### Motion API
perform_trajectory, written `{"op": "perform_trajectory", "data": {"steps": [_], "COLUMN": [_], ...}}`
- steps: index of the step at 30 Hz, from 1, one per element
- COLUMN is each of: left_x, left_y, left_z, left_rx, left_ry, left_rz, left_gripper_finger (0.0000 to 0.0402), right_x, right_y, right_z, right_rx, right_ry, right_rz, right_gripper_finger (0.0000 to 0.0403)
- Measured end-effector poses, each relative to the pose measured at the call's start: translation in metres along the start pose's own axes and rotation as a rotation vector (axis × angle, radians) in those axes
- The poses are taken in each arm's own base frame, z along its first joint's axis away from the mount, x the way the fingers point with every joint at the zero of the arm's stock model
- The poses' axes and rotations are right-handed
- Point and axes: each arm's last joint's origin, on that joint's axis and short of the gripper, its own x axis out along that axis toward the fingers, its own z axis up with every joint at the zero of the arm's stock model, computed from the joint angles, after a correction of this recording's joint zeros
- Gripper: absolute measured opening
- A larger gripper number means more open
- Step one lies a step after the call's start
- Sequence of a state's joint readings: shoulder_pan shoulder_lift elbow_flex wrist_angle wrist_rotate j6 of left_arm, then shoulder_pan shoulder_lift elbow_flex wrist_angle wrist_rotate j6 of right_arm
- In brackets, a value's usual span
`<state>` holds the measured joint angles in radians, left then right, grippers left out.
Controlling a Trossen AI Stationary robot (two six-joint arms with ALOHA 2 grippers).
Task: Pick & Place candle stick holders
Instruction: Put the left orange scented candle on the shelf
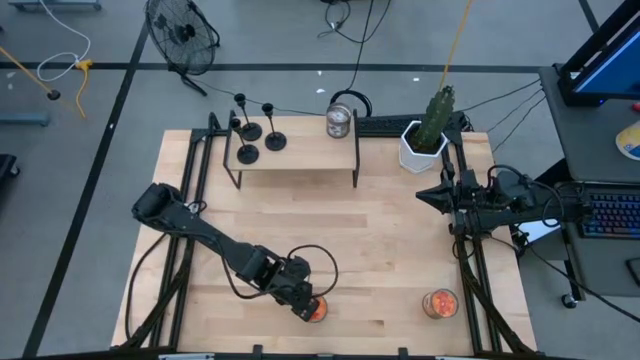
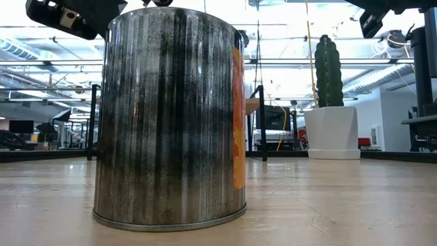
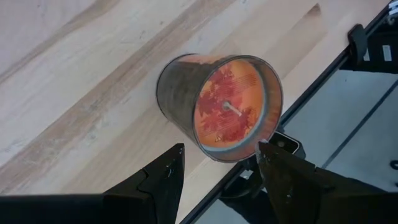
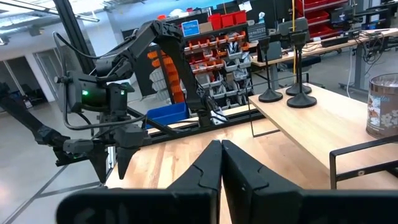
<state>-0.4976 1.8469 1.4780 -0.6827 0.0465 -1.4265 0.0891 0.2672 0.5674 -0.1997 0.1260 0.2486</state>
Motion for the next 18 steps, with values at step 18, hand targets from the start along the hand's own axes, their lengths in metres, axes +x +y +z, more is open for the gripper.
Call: {"op": "perform_trajectory", "data": {"steps": [18], "left_x": [0.0001], "left_y": [0.0001], "left_z": [0.0024], "left_rx": [0.033], "left_ry": [-0.083], "left_rz": [0.010], "left_gripper_finger": [0.0207], "right_x": [0.0000], "right_y": [0.0000], "right_z": [0.0000], "right_rx": [0.000], "right_ry": [0.000], "right_rz": [0.000], "right_gripper_finger": [0.0004]}}
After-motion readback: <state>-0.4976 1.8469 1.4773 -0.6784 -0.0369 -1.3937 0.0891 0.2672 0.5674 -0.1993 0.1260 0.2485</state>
